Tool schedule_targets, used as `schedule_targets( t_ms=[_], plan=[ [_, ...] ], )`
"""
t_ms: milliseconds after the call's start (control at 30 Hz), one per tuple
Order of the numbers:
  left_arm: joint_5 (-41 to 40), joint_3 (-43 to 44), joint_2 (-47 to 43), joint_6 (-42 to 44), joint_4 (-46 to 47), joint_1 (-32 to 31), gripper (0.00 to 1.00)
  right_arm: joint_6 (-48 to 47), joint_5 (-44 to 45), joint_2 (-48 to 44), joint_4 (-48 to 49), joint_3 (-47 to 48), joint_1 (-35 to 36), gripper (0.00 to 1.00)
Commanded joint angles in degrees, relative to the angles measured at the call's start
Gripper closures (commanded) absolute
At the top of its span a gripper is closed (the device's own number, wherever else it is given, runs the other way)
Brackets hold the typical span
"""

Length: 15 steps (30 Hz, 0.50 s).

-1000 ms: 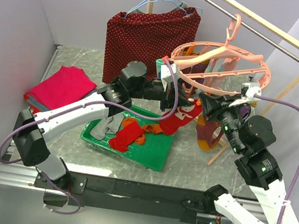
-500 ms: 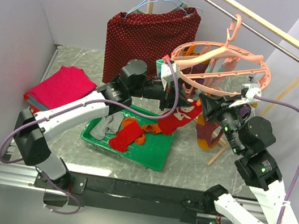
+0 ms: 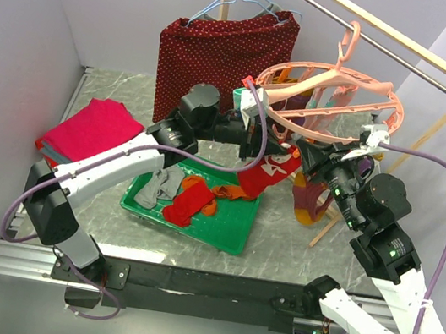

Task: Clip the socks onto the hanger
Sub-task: Clamp the sock onto the hanger.

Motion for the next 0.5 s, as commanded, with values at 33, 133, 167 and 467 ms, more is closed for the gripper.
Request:
schedule_targets(
  t_ms=[33,133,167,467],
  plan=[
    [2.40,2.63,-0.33,-2.16,4.51,0.16,0.99,-0.97,-1.27,-0.32,2.23,0.17,-0.14,1.00],
    [2.41,2.19,-0.68,-3.74,6.88,0.16,0.99,-0.98,-1.71,-0.23,2.23,0.26,-0.23,1.00],
    [2.23,2.02,-0.77,-4.18,7.41,0.16,0.99,-0.98,-1.80,-0.23,2.14,0.26,-0.23,1.00],
    [1.53,-0.80,-0.68,-10.42,14.98,0.16,0.98,-1.15,-1.36,-0.67,2.40,0.35,-0.23,0.88]
  ],
)
